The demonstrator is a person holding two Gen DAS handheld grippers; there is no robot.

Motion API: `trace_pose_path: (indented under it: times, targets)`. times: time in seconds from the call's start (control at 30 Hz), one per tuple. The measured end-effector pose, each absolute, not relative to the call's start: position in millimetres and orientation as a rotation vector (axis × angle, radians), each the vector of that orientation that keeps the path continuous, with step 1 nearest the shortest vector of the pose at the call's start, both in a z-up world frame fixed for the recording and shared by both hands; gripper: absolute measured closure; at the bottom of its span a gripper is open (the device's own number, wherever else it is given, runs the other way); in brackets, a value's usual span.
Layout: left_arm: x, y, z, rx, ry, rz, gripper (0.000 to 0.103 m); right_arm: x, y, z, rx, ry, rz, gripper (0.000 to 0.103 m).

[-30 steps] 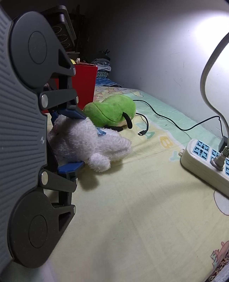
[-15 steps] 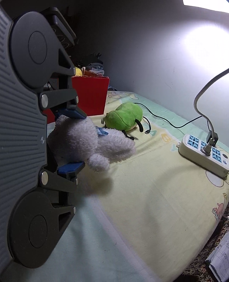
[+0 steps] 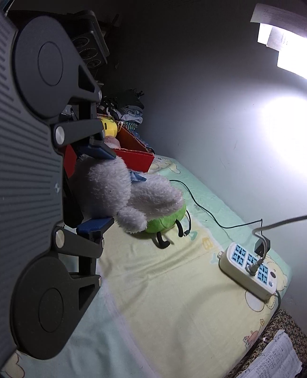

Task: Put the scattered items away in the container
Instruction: 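Lift the white plush with the right gripper and carry it to the box, then lower the white plush into the red box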

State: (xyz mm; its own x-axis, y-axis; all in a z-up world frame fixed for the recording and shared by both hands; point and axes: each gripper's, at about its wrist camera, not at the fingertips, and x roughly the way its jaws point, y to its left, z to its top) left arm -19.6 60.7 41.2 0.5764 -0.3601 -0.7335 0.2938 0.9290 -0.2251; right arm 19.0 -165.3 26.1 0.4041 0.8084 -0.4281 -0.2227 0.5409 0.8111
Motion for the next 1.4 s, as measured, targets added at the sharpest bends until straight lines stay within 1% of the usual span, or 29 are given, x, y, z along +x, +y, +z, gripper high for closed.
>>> trace_pose_path:
  times: [0.13,0.33,0.63,0.93,1.3,1.33,1.4]
  targets:
    - [-32.4,100.2,59.8,-0.096,0.801,-0.355,0.031,12.8,-133.0,44.4,0.721,0.876,0.765,0.048]
    - [-45.5,167.1,76.7,-0.110,0.736,-0.302,0.031,6.3,-69.8,67.3,0.665,0.812,0.832,0.048]
    - [-61.5,241.0,67.9,-0.154,0.750,-0.229,0.031,2.7,16.3,63.8,0.623,0.831,0.897,0.047]
    - [-56.8,267.0,42.8,-0.162,0.817,-0.194,0.031,3.0,59.5,42.8,0.615,0.893,0.899,0.047]
    - [-30.7,249.6,15.5,-0.105,0.906,-0.210,0.031,9.9,60.4,24.5,0.587,0.919,0.791,0.049]
    - [-28.9,247.0,14.1,-0.089,0.912,-0.206,0.030,10.3,59.1,24.3,0.588,0.920,0.787,0.049]
    - [-26.6,243.0,12.2,-0.070,0.919,-0.204,0.026,11.5,57.9,23.8,0.583,0.924,0.781,0.049]
